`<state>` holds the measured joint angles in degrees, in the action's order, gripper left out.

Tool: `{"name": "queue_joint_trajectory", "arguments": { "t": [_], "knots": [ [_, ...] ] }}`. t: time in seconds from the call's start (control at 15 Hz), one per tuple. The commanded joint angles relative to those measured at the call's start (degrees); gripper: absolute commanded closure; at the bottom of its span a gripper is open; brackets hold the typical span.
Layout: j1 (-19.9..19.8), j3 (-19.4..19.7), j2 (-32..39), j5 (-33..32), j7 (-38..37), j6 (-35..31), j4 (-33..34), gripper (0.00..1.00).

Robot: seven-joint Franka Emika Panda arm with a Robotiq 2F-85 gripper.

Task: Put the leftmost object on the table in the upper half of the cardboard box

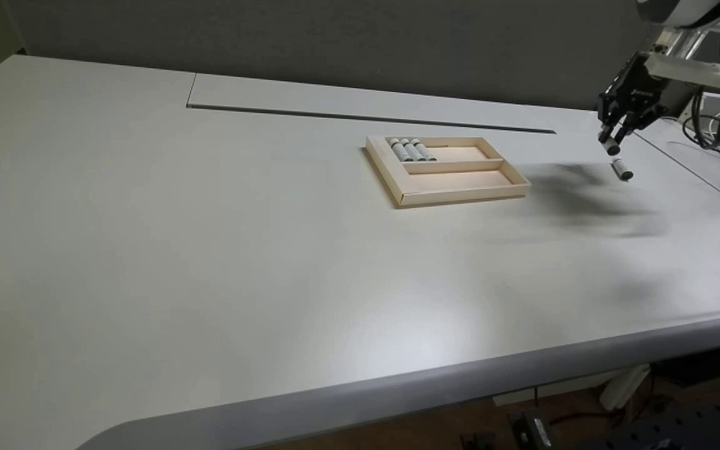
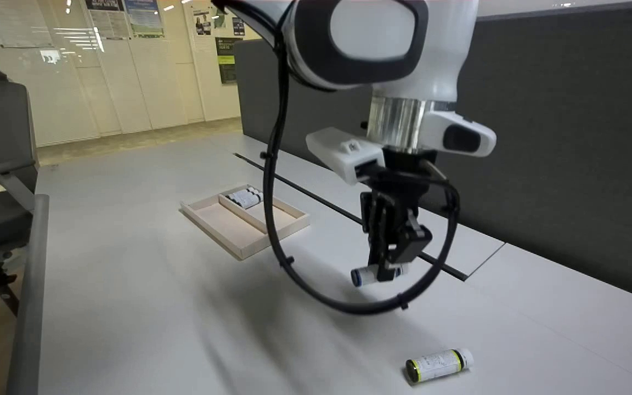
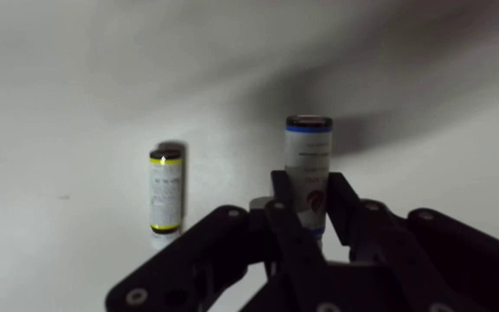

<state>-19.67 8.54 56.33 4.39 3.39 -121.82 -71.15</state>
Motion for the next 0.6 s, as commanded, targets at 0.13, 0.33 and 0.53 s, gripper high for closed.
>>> {"name": "queue_joint_trajectory", "arguments": {
  "t": [0.13,0.33,0.53],
  "knots": [
    [5.6,-2.3,-4.9,-0.7,-1.7,0.3,-1.2,0.93],
    [9.0,-3.6,-5.3,-0.8,-2.0,0.7,-2.6,0.93],
    [12.5,-4.7,-6.0,-1.0,-2.7,0.8,-5.6,0.93]
  ]
}}
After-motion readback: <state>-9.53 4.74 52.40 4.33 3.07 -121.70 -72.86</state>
